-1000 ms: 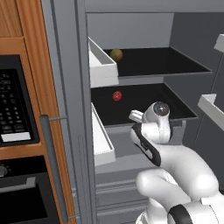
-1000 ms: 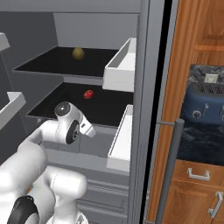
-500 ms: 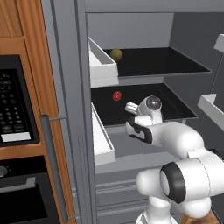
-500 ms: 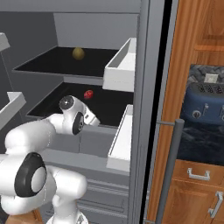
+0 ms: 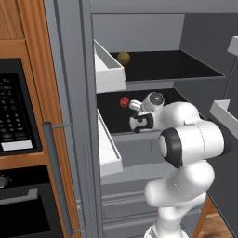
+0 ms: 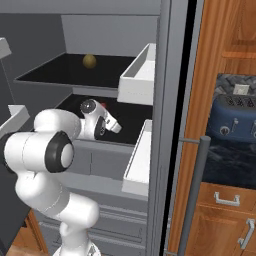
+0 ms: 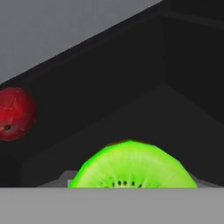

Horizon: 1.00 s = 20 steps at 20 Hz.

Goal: Place the kiwi in the correct fridge rack based on whether it is a fruit or vegetable. Finally, close the fridge door.

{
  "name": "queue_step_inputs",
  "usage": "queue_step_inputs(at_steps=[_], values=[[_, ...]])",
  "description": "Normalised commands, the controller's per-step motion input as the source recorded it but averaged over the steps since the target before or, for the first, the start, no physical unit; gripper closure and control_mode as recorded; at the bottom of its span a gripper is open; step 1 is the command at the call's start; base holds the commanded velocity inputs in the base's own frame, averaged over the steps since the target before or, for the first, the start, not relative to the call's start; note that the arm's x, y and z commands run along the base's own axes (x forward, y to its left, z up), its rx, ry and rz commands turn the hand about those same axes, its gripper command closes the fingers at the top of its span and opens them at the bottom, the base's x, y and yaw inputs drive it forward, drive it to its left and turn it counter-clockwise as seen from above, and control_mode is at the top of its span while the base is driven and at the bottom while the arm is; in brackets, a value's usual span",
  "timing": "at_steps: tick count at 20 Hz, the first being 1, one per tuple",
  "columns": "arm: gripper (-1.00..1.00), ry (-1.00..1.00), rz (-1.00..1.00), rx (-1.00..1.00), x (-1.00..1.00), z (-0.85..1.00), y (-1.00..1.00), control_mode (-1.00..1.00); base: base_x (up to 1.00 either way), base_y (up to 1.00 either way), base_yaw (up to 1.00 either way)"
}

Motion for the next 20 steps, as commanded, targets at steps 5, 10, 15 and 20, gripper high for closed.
queue_step_inputs(at_steps=[5,10,15,20], values=[[1.0,0.0,0.0,-0.01,0.48,-0.64,0.0,-1.0,0.0,0.0,0.0],[-1.0,0.0,0.0,0.0,0.46,-0.59,0.0,-1.0,0.0,0.0,0.0],[-1.0,0.0,0.01,0.0,0.16,-0.43,0.0,-1.0,0.0,0.0,0.0],[-1.0,-0.01,0.0,0.0,-0.3,-0.14,0.0,-1.0,0.0,0.0,0.0]])
